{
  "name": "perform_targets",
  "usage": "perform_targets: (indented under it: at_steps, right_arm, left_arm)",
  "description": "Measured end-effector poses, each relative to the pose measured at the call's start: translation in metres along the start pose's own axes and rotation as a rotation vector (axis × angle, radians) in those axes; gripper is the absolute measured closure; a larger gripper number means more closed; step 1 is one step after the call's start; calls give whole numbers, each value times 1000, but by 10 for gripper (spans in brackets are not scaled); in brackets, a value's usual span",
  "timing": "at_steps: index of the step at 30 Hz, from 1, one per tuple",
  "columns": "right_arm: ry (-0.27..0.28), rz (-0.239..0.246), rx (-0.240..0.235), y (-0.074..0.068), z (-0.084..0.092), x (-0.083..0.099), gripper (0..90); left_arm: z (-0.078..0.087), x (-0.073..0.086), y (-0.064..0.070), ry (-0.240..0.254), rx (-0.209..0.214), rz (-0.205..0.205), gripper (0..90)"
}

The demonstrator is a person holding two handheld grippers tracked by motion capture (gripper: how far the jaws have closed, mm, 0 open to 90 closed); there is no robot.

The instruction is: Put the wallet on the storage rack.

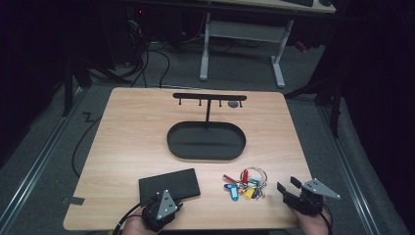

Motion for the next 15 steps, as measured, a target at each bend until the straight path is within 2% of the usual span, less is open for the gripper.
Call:
perform_targets:
  at_steps: [4,5,7,15]
  right_arm:
    - [-3,-3,-1,0,0,0,388]
    - [-3,-4,-2,0,0,0,389]
    - [-3,-5,-2,0,0,1,389]
    - [-4,-3,-1,0,0,1,389]
  left_arm:
    - [-4,-2,-3,-2,-4,6,855]
    - [-6,-4,-4,-5,-20,-12,855]
    - [-7,-5,-5,-9,-27,-16,855]
    - [-20,-15,-9,-22,-61,2,854]
Point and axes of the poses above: each handheld gripper's, and its own axes: z roughly backward along the jaws, x roughly out of its underside, y roughly to its right, the point moved 5 cm from there along -z, roughly forward along the jaws, and after that the axes turned 12 degrees about -x, right-handed, at the moved point
